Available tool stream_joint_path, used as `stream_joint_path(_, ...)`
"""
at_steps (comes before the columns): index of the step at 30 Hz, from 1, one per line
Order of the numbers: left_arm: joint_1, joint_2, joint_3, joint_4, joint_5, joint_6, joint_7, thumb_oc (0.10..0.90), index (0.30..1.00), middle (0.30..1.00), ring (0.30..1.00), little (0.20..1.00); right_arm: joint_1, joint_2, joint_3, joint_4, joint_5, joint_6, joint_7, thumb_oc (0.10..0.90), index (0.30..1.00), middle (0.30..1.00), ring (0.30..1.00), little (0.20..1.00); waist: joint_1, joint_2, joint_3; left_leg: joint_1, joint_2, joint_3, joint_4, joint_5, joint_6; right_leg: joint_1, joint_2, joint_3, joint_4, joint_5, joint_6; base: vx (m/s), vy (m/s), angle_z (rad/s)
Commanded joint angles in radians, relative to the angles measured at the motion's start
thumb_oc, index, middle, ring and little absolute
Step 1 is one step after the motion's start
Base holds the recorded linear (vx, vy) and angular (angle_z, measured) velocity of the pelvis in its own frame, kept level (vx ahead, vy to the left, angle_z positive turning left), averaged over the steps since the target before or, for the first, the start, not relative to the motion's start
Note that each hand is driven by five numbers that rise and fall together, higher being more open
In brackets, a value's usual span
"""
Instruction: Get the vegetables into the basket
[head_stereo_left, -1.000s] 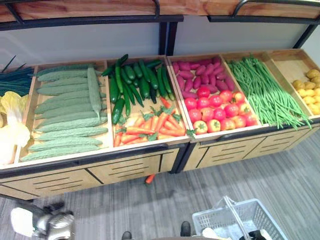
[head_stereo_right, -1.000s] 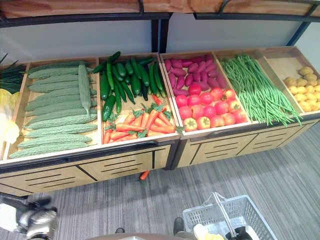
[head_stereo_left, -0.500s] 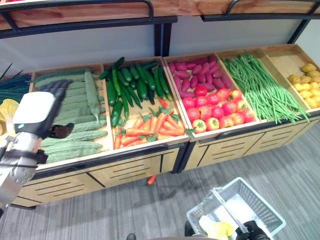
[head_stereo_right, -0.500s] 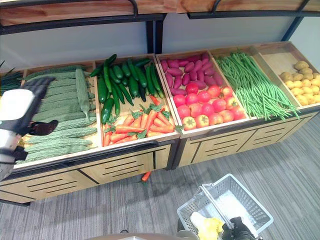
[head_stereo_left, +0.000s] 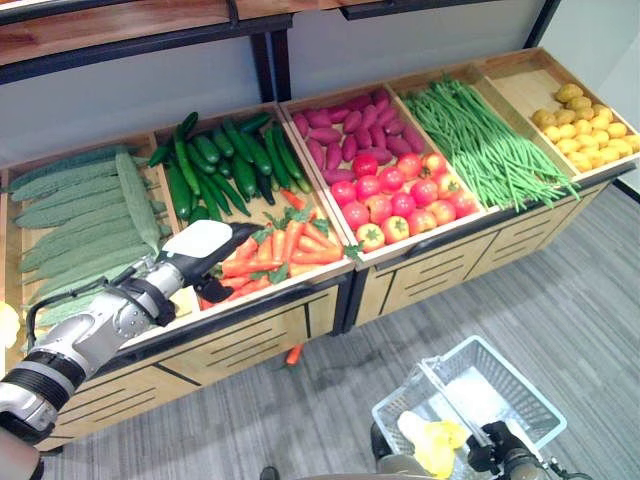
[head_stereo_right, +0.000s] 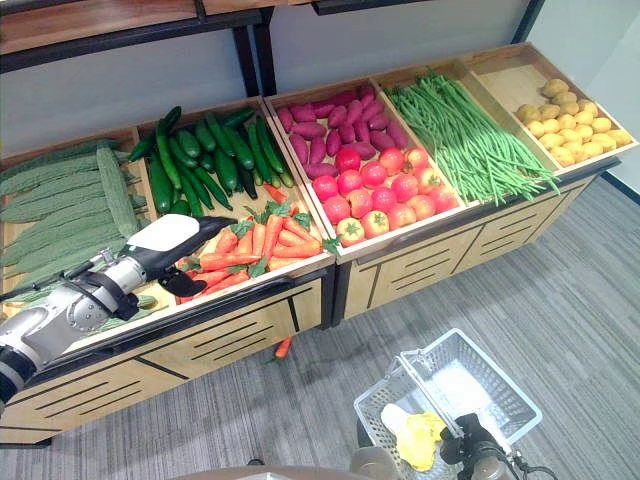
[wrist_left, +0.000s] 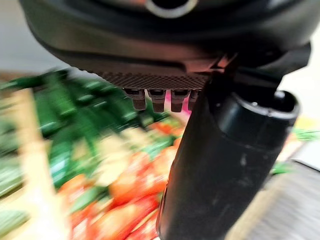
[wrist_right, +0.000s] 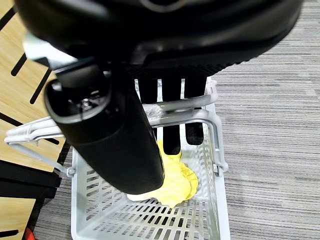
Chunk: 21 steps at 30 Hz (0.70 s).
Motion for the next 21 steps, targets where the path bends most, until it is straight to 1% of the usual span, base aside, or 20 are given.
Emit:
stream_joint_path(1,-0.182,0.015,0.092,0.004,0.060,0.037,0.131,0.900,1.000,1.000,1.000,1.000,-0.065,-0.059,-0.003,-0.023,0.033,-0.024,-0.035,0.400,0.300,0.300,0.300,0.300,0.005,-0.050,0.009,-0.033,-0.020,-0.015,0.001,-0.012,0.026,0.002,-0.083,-0.029,0.001,0.010,0.098,-0.04,0.003,-0.05)
stream_joint_path(4,-0.208,-0.014,0.094,0.043,0.119,0.076,0.167,0.900,1.000,1.000,1.000,1.000,-0.071,-0.060,-0.012,-0.006,0.037,-0.018,-0.046,0.400,0.300,0.300,0.300,0.300,0.004,-0.051,0.022,-0.044,-0.018,-0.014,0.001,-0.007,0.028,-0.012,-0.081,-0.028,0.001,0.013,0.097,-0.03,-0.002,-0.07)
stream_joint_path(7,-0.231,-0.033,0.097,0.098,0.152,0.100,0.204,0.900,1.000,1.000,1.000,1.000,-0.070,-0.058,-0.007,-0.004,0.034,-0.018,-0.050,0.400,0.300,0.300,0.300,0.300,-0.002,-0.052,0.030,-0.053,-0.016,-0.009,0.001,-0.004,0.026,-0.024,-0.078,-0.023,0.001,0.014,0.096,0.00,-0.008,-0.08)
stream_joint_path(11,-0.234,-0.050,0.113,0.103,0.154,0.103,0.241,0.900,1.000,1.000,1.000,1.000,-0.077,-0.058,0.005,-0.026,0.033,-0.024,-0.057,0.400,0.300,0.300,0.300,0.300,-0.007,-0.056,0.034,-0.057,-0.008,-0.001,0.001,-0.001,0.025,-0.037,-0.069,-0.009,0.001,0.014,0.091,0.00,-0.015,-0.10)
stream_joint_path(14,-0.239,-0.052,0.112,0.101,0.155,0.100,0.250,0.900,1.000,1.000,1.000,1.000,-0.078,-0.058,0.007,-0.020,0.033,-0.025,-0.058,0.400,0.300,0.300,0.300,0.300,-0.007,-0.057,0.033,-0.055,-0.006,0.003,0.001,-0.003,0.023,-0.037,-0.068,-0.007,0.001,0.013,0.090,0.01,-0.015,-0.06)
stream_joint_path(21,-0.250,-0.056,0.101,0.091,0.159,0.104,0.242,0.900,1.000,1.000,1.000,1.000,-0.067,-0.057,0.007,-0.015,0.028,-0.023,-0.063,0.400,0.300,0.300,0.300,0.300,-0.012,-0.056,0.031,-0.044,0.000,0.005,0.001,-0.006,0.021,-0.030,-0.063,-0.010,0.001,0.008,0.088,0.00,0.000,0.00)
